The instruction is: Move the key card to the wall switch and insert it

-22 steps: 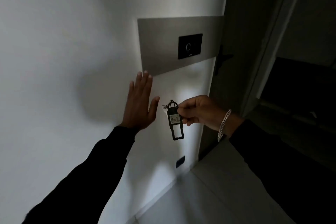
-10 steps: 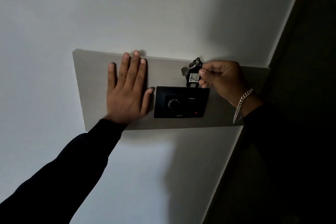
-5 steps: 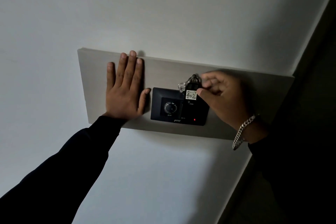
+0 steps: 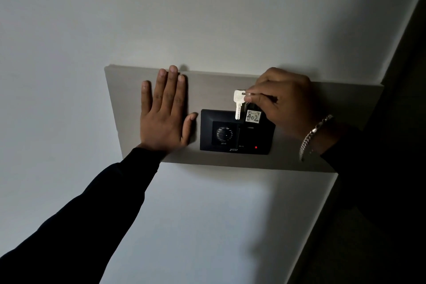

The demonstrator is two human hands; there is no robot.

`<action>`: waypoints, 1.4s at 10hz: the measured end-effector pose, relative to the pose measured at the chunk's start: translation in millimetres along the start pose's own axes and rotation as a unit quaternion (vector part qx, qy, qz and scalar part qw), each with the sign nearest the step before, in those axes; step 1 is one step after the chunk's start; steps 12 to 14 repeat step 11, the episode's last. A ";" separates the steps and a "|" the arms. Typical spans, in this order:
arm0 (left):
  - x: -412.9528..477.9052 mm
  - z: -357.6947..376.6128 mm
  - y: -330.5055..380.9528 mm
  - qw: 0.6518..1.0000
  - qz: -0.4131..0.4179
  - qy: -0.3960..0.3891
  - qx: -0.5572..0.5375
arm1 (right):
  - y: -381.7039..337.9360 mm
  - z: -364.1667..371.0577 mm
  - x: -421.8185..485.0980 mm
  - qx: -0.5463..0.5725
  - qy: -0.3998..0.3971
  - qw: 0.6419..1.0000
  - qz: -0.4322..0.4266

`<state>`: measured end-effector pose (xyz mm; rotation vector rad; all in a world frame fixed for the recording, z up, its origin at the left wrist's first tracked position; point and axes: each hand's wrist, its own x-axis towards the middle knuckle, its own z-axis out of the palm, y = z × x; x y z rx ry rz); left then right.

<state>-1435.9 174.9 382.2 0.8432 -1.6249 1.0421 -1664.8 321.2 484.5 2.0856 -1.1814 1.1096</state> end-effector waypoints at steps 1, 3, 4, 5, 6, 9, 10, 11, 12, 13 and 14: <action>-0.8 1.2 0.1 1.000 0.001 0.003 -0.001 | 0.3 1.5 -4.9 0.017 0.026 0.999 0.016; -0.8 2.2 -0.3 1.000 0.000 0.003 -0.005 | 1.1 7.7 -5.7 0.016 0.031 0.999 -0.002; -1.2 2.3 0.0 1.000 -0.002 -0.002 -0.006 | 1.7 11.0 -7.8 0.012 0.035 0.999 -0.014; -1.5 1.9 0.3 1.000 -0.003 -0.007 -0.012 | 3.4 13.8 -9.2 0.010 0.043 0.999 -0.022; -0.9 0.6 0.3 1.000 -0.001 -0.013 -0.014 | 6.8 17.1 -11.7 0.002 0.055 0.998 -0.032; -0.4 -2.9 0.0 1.000 0.000 -0.028 0.000 | 7.5 28.0 -26.7 -0.005 0.078 0.996 -0.032; -0.2 -9.7 -0.8 0.999 -0.004 -0.052 -0.002 | 3.9 28.9 -30.8 0.006 0.086 0.996 -0.025; 10.6 -18.5 9.6 0.997 -0.024 -0.070 -0.034 | -4.4 26.6 -38.3 0.021 0.109 0.994 -0.004; 10.6 -18.5 9.6 0.997 -0.024 -0.070 -0.034 | -4.4 26.6 -38.3 0.021 0.109 0.994 -0.004; 10.6 -18.5 9.6 0.997 -0.024 -0.070 -0.034 | -4.4 26.6 -38.3 0.021 0.109 0.994 -0.004; 10.6 -18.5 9.6 0.997 -0.024 -0.070 -0.034 | -4.4 26.6 -38.3 0.021 0.109 0.994 -0.004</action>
